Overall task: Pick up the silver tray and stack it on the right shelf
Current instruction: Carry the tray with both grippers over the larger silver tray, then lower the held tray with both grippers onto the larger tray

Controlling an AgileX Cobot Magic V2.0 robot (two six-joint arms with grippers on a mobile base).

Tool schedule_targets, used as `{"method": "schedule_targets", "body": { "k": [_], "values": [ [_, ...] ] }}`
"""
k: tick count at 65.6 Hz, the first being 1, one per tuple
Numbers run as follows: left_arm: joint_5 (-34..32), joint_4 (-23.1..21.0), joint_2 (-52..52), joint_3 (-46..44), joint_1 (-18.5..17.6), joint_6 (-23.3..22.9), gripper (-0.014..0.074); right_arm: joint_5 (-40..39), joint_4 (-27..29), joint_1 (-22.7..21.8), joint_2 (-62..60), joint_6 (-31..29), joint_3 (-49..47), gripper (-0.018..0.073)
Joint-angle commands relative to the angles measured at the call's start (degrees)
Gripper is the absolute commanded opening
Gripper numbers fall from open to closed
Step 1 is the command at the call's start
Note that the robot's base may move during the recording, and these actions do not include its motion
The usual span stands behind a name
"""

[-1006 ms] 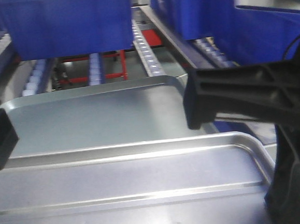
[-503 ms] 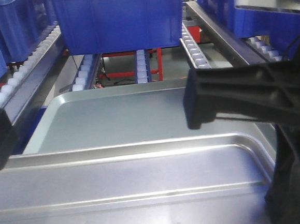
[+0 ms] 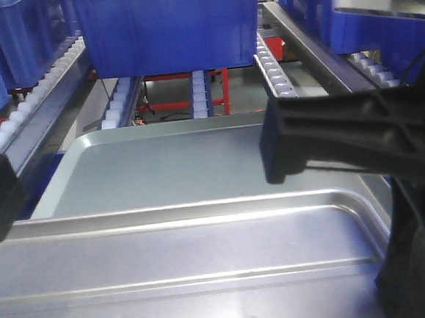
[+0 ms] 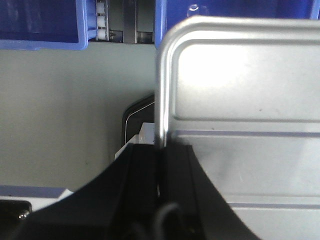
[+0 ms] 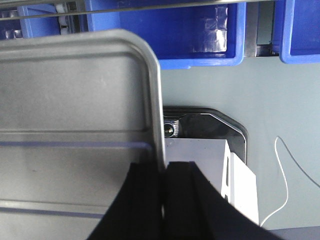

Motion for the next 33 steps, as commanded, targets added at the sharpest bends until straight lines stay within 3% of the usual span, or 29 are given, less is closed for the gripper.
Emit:
{"method": "schedule_targets", "body": {
  "k": [1, 24, 33],
  "values": [
    [13.23, 1.84, -1.14, -1.18, -0.26, 0.25, -0.0092, 3.46, -3.83, -0.23, -1.27, 0.04, -1.31, 0.0058],
    [12.54, 2.3, -1.14, -1.18, -0.26, 0.25, -0.0092, 3.18, -3.83, -0.3, -1.27, 0.04, -1.31, 0.0058],
    [6.52, 2.69, -1.14, -1.35, -0.12, 2.51, -0.0092, 3.34, -4.42, -0.3, -1.27, 0.04, -1.37, 0.0058]
  ]
}}
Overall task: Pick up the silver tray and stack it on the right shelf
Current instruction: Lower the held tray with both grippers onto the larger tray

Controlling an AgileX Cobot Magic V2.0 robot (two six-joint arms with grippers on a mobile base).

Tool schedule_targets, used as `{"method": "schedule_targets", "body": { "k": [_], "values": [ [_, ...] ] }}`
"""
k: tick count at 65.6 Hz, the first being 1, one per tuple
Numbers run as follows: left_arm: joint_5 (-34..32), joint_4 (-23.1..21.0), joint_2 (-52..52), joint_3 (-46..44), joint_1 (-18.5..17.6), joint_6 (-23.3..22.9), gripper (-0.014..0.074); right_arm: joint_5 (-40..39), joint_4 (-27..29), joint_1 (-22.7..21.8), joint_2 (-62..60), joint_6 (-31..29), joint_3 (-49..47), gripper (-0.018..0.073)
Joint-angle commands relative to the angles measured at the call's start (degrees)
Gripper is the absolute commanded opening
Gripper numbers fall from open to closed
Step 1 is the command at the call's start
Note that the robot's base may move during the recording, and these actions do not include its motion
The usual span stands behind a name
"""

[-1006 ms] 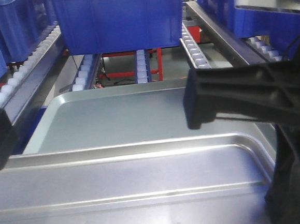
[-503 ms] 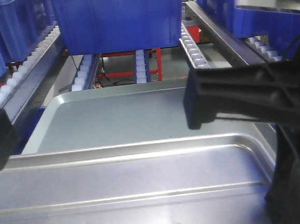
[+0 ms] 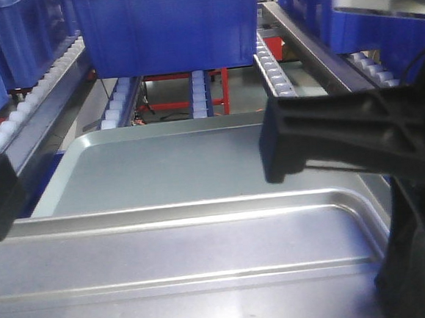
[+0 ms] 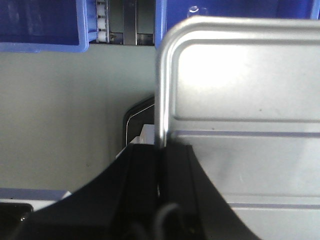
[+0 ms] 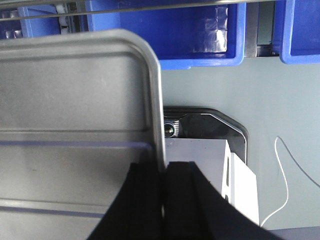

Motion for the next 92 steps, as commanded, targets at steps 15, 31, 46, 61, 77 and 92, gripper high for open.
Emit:
{"method": "schedule_targets", "body": {
  "k": [15, 31, 46, 61, 77, 92],
  "values": [
    [-1.7, 1.26, -1.14, -2.4, 3.42, 5.4, -0.0092, 6.53, -4.74, -4.47, -1.27, -2.79, -2.26, 0.0058],
    [-11.58, -1.85, 0.42, -2.4, 14.73, 17.46, -0.0092, 1.73, -4.67, -13.17, -0.23, -12.28, -5.99, 0.0058],
    [-20.12, -11.7, 6.63, -5.5, 26.6, 35.33, -0.0092, -5.82, -4.39, -21.6, 5.9, -19.61, -9.15, 0.0058],
    [-23.23, -11.7, 14.76, -13.65, 30.92, 40.86, -0.0092, -12.27, -2.66, -27.5, 13.61, -24.75, -14.1, 0.0058],
    [-25.36, -11.7, 24.25, -21.29, 32.48, 43.17, -0.0088, -15.49, -2.66, -31.31, 22.91, -27.95, -20.91, 0.0058],
    [-26.11, -11.85, 29.14, -24.25, 32.82, 43.17, -0.0088, -14.59, -2.66, -31.82, 26.69, -27.95, -23.08, 0.0058]
  ]
}}
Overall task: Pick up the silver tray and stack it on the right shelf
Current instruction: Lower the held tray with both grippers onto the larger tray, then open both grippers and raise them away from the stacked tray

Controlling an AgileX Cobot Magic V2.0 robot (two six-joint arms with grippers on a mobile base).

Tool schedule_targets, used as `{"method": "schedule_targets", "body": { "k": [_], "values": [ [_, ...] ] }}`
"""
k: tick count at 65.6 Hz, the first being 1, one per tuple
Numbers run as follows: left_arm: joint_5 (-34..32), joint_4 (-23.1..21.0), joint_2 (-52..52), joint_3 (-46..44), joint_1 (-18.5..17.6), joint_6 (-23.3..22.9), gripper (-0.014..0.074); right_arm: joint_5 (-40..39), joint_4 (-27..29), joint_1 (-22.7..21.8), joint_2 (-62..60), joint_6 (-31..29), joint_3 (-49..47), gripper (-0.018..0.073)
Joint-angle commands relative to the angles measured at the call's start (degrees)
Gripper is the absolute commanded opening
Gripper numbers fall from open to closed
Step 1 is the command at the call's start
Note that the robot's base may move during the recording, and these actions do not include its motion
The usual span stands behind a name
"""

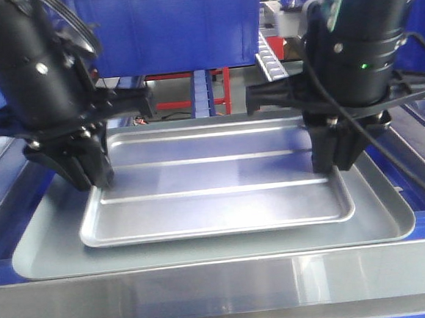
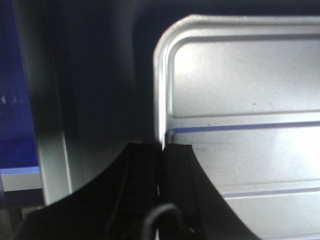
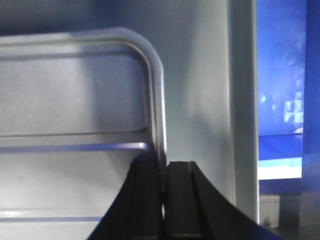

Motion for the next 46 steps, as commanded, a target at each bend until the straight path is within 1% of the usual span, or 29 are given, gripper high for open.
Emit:
{"method": "schedule_targets", "body": {
  "k": [1, 46],
  "values": [
    [-1.9, -1.18, -1.33, -2.54, -0.52, 1.48, -0.0089, -4.72, -0.6, -0.14, -2.04, -0.38, -2.57, 0.0058],
    [-1.55, -0.83, -1.12, -2.54, -0.52, 1.48, -0.0091, -5.15, -0.6, -0.14, -2.04, -0.38, -2.57, 0.0058]
  ]
}}
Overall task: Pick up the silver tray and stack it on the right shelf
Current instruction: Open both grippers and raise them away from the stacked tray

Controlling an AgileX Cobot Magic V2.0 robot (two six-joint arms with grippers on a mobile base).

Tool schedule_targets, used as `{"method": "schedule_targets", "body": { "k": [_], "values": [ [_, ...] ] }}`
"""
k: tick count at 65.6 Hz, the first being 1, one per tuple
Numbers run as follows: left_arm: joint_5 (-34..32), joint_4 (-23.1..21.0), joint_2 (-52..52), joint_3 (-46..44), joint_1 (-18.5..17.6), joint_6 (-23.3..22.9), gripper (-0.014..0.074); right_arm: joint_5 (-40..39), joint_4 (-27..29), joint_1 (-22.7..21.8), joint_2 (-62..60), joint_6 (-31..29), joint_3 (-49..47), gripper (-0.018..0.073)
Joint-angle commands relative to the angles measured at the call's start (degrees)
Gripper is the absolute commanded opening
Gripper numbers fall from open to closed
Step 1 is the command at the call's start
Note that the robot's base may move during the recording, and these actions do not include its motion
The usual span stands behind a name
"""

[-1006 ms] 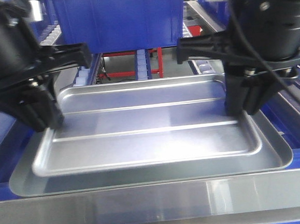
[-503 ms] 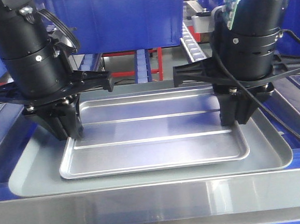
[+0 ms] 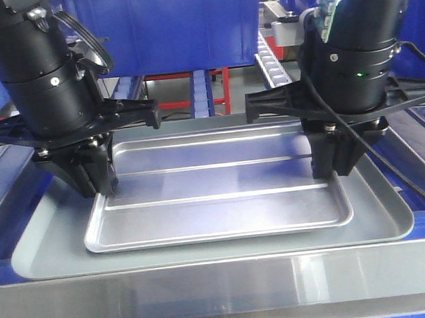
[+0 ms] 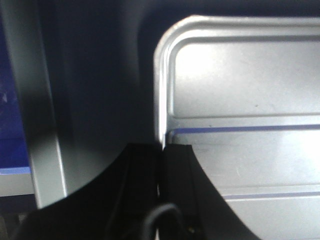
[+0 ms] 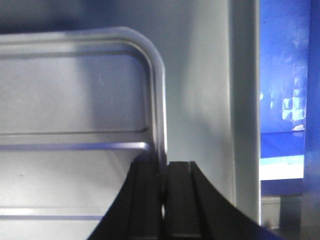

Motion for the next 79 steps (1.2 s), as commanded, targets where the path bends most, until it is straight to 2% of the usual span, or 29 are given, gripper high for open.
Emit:
{"method": "schedule_targets", "body": {
  "k": [1, 44, 48, 50, 53, 56, 58, 61, 63, 69, 73, 79],
  "values": [
    [-1.55, -1.05, -2.45, -1.77, -0.65, 1.34, -0.0091, -5.15, -0.51, -0.02, -2.55, -0.25, -2.32, 0.0058],
    [0.73, -1.74, -2.45, -1.77, -0.65, 1.34, -0.0087, -5.15, -0.08, -0.02, -2.55, -0.25, -2.32, 0.006],
    [0.77, -2.8, -2.45, -1.77, -0.65, 1.34, -0.0057, -5.15, -0.08, -0.02, -2.55, -0.25, -2.32, 0.0062],
    [0.77, -3.43, -2.45, -1.77, -0.65, 1.34, 0.0007, -5.21, -0.08, -0.02, -2.55, -0.25, -2.32, 0.0068],
    [0.64, -4.12, -2.45, -1.77, -0.53, 1.34, 0.0099, -5.32, -0.08, 0.03, -2.55, -0.25, -2.32, 0.0095],
    [-0.09, -4.86, -2.45, -1.77, -0.53, 0.89, 0.0265, -5.41, -0.08, 0.03, -2.55, -0.25, -2.32, 0.0148],
    [-0.57, -5.02, -2.45, -1.77, -0.42, 0.04, 0.0323, -5.45, -0.08, 0.03, -2.55, -0.25, -2.32, 0.019],
    [-1.11, -5.03, -2.45, -1.91, -0.42, -0.22, 0.043, -5.52, -0.08, 0.03, -2.55, -0.25, -2.32, 0.027],
    [-1.39, -4.59, -2.45, -2.0, -0.42, -0.22, 0.0468, -5.52, -0.08, 0.03, -2.55, -0.25, -2.32, 0.0351],
    [-1.38, -3.75, -2.45, -2.16, -0.42, -0.22, 0.0479, -5.19, -0.08, 0.03, -2.55, -0.25, -2.32, 0.0544],
    [-1.64, -2.49, -2.45, -2.26, -0.42, -0.22, 0.0457, -4.84, -0.08, 0.03, -2.55, -0.25, -2.33, 0.0629],
    [-1.53, -2.02, -2.45, -3.22, 0.04, -0.22, 0.0401, -1.89, -0.08, 0.03, -2.61, -0.25, -3.18, 0.0605]
  ]
}}
